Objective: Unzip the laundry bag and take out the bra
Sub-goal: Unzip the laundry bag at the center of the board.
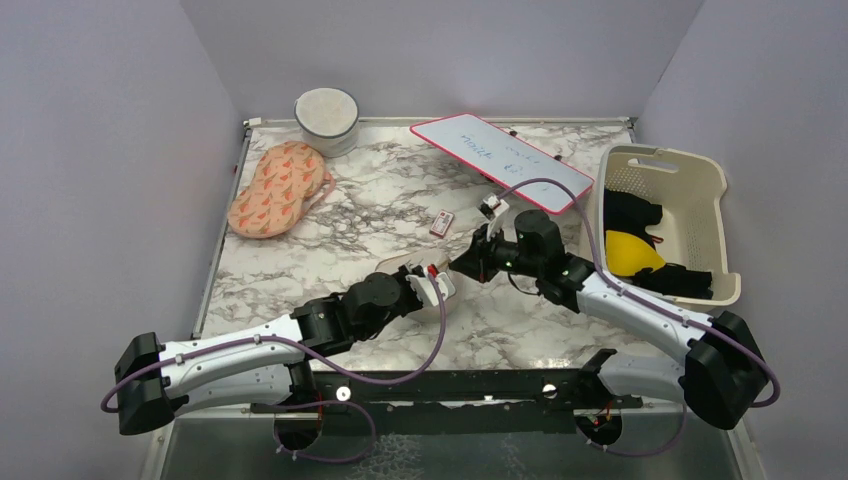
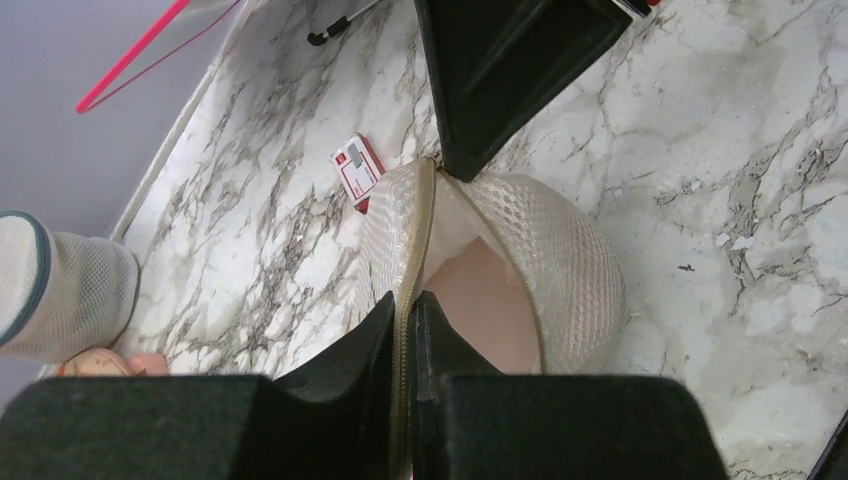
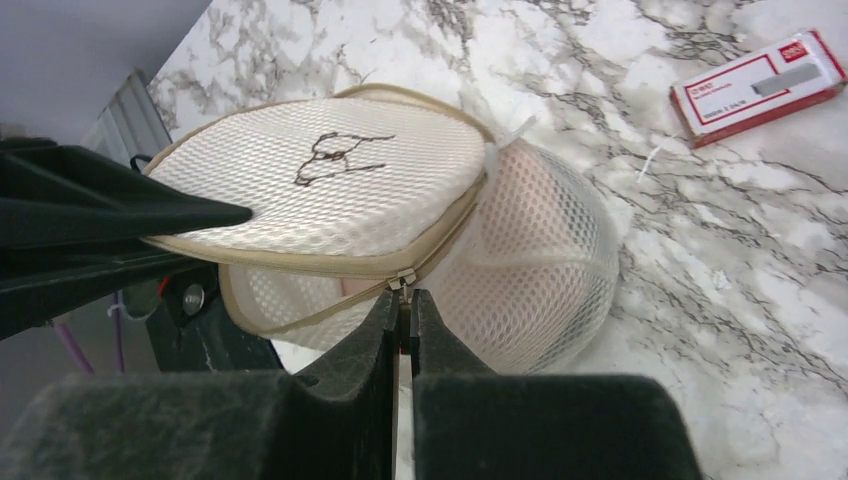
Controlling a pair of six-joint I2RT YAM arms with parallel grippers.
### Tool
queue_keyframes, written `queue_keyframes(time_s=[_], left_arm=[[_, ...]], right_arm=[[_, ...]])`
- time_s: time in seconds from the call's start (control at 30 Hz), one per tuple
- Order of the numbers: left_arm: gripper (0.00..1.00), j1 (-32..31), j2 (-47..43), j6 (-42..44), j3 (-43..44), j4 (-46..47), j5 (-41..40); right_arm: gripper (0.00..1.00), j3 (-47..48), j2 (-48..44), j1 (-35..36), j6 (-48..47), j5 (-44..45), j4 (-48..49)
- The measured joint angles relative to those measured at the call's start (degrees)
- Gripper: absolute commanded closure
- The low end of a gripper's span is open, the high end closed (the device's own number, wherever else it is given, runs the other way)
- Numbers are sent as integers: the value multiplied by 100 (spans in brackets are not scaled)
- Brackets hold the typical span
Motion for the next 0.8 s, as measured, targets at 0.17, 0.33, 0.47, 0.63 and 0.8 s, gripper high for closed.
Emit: queue_keyframes(time_s=[0.17, 0.33, 0.47, 0.63, 0.8], left_arm=[[100, -11, -26, 15, 0, 66, 2], [99, -11, -37, 15, 0, 87, -2], [88, -11, -35, 24, 0, 85, -7], [68, -11, 55, 28, 0, 76, -28], [72, -13, 107, 31, 0, 70, -44]], right_arm=[[99, -59, 11, -431, 39, -389, 92], [99, -57, 35, -498, -28, -660, 103], [99, -57, 35, -490, -81, -793, 101], [99, -57, 37, -258, -76, -824, 103], [99, -55, 52, 52, -37, -839, 107]])
